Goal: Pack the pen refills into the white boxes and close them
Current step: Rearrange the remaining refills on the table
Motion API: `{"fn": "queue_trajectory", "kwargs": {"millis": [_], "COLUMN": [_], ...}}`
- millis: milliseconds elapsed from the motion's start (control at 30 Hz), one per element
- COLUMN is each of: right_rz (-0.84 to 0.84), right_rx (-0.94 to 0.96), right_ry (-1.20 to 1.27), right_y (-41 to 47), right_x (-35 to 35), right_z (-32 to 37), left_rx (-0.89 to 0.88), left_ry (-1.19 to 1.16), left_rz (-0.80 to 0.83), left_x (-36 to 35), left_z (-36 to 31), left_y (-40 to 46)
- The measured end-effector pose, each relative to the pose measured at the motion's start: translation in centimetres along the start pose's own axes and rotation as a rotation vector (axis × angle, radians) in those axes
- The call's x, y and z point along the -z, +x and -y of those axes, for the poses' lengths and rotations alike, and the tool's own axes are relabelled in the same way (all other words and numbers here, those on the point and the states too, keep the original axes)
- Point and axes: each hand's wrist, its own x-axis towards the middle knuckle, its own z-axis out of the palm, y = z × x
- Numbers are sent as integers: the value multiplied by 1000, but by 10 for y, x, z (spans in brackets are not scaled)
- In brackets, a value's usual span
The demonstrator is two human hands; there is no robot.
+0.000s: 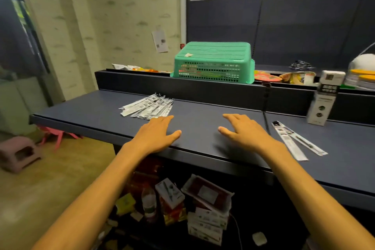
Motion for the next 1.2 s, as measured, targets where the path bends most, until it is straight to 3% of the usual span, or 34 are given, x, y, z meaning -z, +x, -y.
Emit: {"fn": "queue_trajectory", "kwargs": {"millis": [233, 500, 633, 1033, 1200], "right_rz": [-5, -41, -55, -101, -81], "right_rx": [-48, -139, -157, -173, -136], "right_ry": [6, -18, -26, 48, 45], "right_y": [75, 127, 140, 178, 184], "right_x": [-24, -28, -27, -22, -30], "right_z": [90, 122, 115, 94, 92], "left_rx": [15, 170, 263, 227, 181], "left_ry": [-42, -98, -184, -132, -52], "left_rz": [-22, 83, 205, 268, 223], "left_x": [17, 12, 5, 1, 0], "left_z": [120, 190, 198, 163, 146], "left_y": [45, 136, 169, 197, 202]}}
